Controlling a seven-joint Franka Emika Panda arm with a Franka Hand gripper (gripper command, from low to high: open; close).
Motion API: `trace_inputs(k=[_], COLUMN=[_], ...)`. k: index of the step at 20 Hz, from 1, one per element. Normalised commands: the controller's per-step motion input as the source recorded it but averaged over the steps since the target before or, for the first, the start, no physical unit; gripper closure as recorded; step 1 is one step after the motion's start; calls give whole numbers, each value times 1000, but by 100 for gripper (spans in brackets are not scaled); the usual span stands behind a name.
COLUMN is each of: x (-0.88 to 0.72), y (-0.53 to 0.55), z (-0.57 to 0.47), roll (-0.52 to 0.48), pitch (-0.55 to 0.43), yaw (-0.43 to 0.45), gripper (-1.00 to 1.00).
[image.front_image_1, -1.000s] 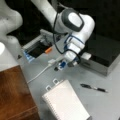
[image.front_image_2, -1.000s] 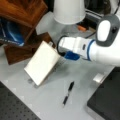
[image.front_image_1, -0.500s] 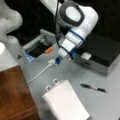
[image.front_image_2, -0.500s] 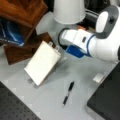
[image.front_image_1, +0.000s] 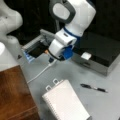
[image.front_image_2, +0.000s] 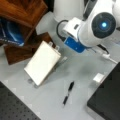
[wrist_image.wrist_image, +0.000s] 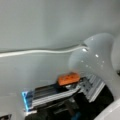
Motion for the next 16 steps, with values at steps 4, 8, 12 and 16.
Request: trace_inputs(k=[4, 8, 12, 16], x=[-402, -459, -535, -612], y=[62, 21, 10, -12], z=[21, -107, -185, -194], roll=[431, 415, 393, 380], pitch=[-232, -245, -307, -418], yaw=[-80, 2, 4, -28], gripper=[-100, -100, -100, -100])
